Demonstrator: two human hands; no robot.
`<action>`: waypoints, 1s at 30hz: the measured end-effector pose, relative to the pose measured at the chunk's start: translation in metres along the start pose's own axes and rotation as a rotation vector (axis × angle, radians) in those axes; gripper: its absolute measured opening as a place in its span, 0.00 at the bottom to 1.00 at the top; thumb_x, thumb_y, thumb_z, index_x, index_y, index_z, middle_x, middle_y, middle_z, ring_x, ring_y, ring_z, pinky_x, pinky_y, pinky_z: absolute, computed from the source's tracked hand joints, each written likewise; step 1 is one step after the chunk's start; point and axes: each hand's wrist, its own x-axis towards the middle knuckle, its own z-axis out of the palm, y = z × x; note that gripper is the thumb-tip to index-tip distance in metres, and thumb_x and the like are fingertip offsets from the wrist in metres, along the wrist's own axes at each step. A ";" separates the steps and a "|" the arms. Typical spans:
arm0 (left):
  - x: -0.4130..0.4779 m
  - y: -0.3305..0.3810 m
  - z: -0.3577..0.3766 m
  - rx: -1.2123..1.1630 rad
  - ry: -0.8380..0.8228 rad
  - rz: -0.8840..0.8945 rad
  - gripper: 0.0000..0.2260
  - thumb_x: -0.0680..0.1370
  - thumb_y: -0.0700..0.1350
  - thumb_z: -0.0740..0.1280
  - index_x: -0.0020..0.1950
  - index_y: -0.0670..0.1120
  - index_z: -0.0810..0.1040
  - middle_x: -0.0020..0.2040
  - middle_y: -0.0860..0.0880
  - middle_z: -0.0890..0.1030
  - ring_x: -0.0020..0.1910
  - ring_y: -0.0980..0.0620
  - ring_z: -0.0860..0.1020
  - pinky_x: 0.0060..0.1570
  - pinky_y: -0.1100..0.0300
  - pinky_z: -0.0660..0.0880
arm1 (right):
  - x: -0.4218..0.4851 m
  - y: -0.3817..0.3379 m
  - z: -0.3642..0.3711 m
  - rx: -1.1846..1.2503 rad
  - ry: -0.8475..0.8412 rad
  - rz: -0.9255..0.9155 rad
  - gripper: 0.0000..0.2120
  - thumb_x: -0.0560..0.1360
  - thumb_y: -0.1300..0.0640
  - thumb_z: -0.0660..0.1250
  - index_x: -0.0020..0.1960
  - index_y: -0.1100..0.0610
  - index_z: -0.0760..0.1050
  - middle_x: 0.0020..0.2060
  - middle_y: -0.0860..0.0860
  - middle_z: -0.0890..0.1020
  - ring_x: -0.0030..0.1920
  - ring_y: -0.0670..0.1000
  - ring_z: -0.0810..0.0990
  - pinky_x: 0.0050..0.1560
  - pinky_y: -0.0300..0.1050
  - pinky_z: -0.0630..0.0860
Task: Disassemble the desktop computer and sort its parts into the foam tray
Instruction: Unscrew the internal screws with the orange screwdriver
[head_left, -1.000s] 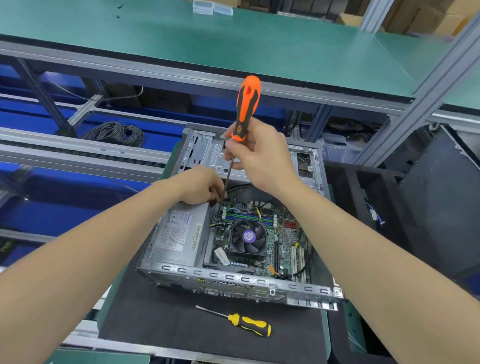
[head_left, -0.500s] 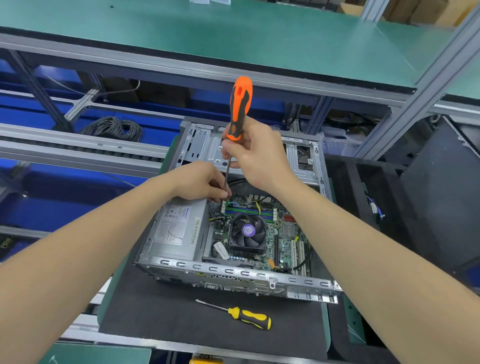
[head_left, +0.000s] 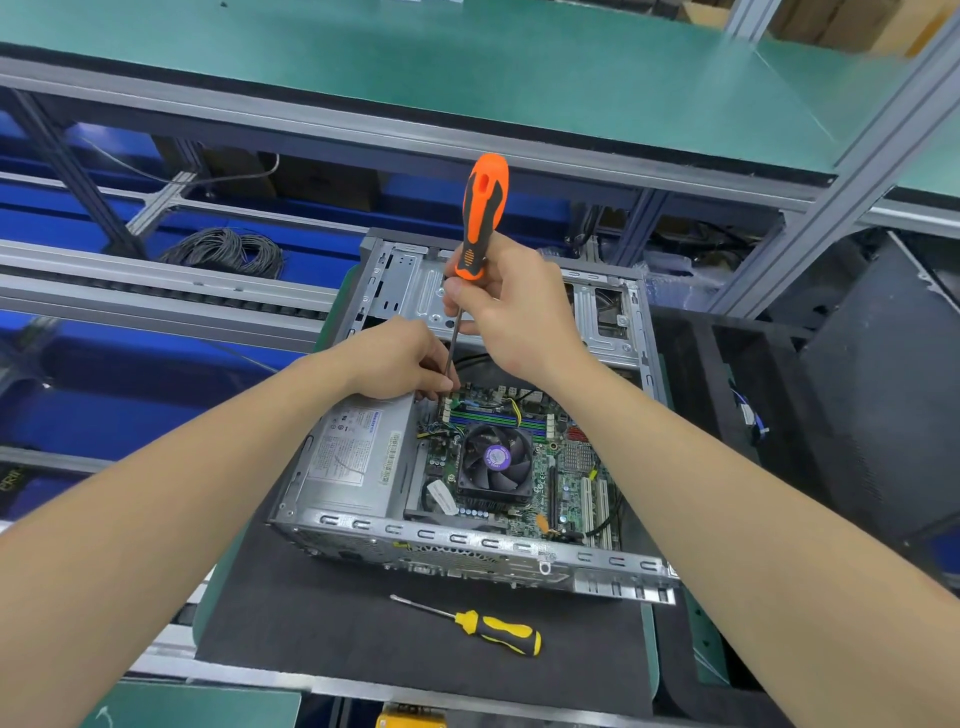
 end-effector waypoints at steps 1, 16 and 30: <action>0.000 0.000 0.001 -0.002 0.006 0.000 0.04 0.80 0.46 0.72 0.52 0.50 0.87 0.41 0.54 0.87 0.38 0.61 0.85 0.50 0.56 0.83 | 0.000 0.000 0.000 -0.004 -0.001 -0.003 0.02 0.78 0.61 0.67 0.51 0.55 0.76 0.39 0.49 0.85 0.42 0.49 0.86 0.49 0.58 0.84; -0.002 0.001 0.001 0.016 0.026 0.021 0.05 0.79 0.49 0.73 0.53 0.57 0.87 0.40 0.59 0.86 0.39 0.66 0.82 0.46 0.67 0.77 | 0.003 0.000 -0.002 -0.048 -0.057 0.025 0.06 0.79 0.62 0.67 0.54 0.55 0.78 0.43 0.49 0.84 0.43 0.49 0.87 0.51 0.56 0.84; -0.004 0.009 0.011 -0.200 0.179 -0.115 0.14 0.68 0.53 0.82 0.32 0.47 0.83 0.30 0.51 0.84 0.29 0.56 0.84 0.30 0.72 0.74 | 0.001 0.000 0.004 -0.123 -0.077 0.085 0.05 0.74 0.54 0.77 0.46 0.50 0.81 0.37 0.49 0.84 0.39 0.49 0.83 0.45 0.50 0.79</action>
